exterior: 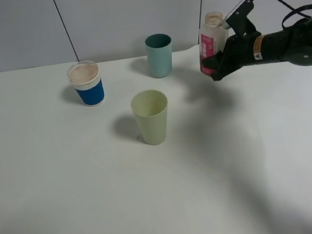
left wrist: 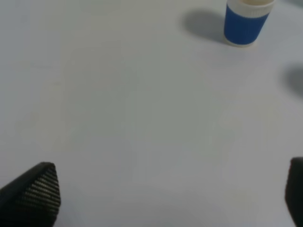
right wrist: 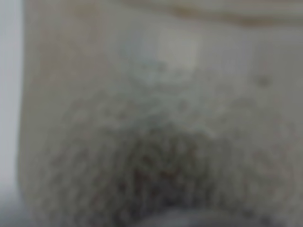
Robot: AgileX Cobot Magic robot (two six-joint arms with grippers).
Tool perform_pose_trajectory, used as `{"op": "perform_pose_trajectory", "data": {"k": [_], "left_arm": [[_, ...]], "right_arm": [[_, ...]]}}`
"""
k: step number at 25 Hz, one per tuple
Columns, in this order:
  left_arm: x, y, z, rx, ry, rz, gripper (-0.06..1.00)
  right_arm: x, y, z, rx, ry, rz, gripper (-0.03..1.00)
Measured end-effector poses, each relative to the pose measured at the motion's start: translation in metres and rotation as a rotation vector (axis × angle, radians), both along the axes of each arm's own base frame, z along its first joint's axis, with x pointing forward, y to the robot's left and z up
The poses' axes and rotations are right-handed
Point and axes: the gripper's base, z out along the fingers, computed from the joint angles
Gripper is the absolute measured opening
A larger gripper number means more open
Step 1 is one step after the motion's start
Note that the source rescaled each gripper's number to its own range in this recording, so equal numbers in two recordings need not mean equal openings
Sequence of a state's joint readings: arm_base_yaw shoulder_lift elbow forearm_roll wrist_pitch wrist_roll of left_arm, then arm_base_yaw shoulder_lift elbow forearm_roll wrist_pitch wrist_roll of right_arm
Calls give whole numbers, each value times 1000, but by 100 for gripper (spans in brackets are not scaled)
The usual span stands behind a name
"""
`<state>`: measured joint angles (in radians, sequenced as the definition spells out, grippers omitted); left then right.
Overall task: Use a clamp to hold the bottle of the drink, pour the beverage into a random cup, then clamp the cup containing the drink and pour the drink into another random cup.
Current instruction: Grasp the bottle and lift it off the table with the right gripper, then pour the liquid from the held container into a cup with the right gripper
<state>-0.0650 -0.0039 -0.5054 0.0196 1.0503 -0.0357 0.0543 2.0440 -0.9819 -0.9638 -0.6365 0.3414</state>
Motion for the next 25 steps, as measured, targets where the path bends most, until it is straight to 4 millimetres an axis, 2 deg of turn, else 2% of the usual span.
{"op": "perform_pose_trajectory", "data": {"k": [11,25], "left_arm": [[0,0,0,0,0,0,100],[0,0,0,0,0,0,100]], "right_arm": [[-13,53,4,-79,25,65,0],[-35,94,33,-210,-21,169,0]]}}
